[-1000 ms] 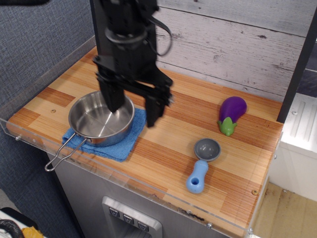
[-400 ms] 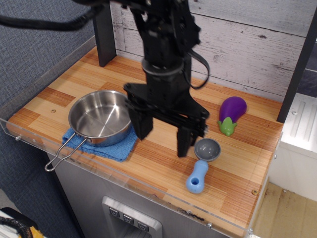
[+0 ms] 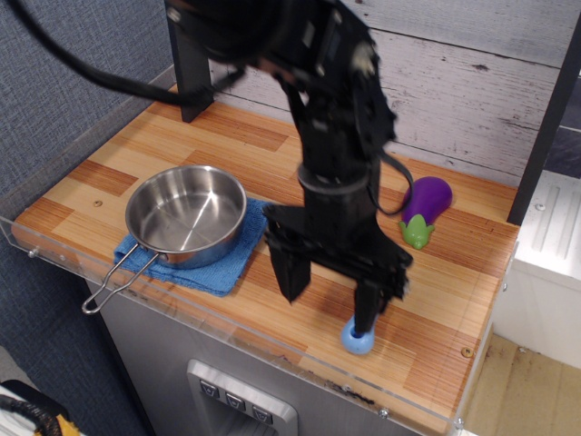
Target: Place the blue utensil to in front of the silver pot and to the right of the brick wall.
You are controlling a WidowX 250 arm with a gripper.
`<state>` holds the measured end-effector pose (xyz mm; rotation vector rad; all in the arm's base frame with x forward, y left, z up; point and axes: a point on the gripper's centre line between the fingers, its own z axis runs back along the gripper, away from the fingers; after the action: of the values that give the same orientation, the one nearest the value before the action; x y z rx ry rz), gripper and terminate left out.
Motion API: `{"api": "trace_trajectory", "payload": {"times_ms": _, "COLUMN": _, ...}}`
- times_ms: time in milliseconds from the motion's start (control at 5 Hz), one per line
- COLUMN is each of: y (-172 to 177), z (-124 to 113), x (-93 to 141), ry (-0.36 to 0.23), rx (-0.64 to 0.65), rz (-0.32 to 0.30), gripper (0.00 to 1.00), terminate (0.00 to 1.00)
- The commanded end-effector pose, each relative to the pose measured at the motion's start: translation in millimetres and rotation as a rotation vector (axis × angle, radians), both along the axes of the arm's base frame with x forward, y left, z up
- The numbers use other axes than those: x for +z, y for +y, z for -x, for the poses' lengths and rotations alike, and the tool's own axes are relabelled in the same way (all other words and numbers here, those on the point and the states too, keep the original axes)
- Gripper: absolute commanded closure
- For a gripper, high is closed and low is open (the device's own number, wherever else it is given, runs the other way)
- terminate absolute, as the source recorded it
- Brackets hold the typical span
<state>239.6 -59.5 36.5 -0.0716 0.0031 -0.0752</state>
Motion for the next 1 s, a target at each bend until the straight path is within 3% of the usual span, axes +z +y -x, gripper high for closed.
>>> {"api": "trace_trajectory", "payload": {"times_ms": 0, "y": -14.6, "z": -7.0, "x": -2.6, "ry": -0.023, "rx": -0.026, "rz": 0.016, "gripper": 0.0, "terminate": 0.0}}
{"api": "trace_trajectory", "payload": {"times_ms": 600, "y": -28.8, "z": -8.9, "x": -21.4, "ry": 0.002, "rx": -0.037, "rz": 0.038, "gripper": 0.0, "terminate": 0.0}}
{"api": "trace_trajectory", "payload": {"times_ms": 800, "y": -30.0, "z": -10.4, "x": -20.9, "ry": -0.006, "rx": -0.045, "rz": 0.033, "gripper": 1.0, "terminate": 0.0}}
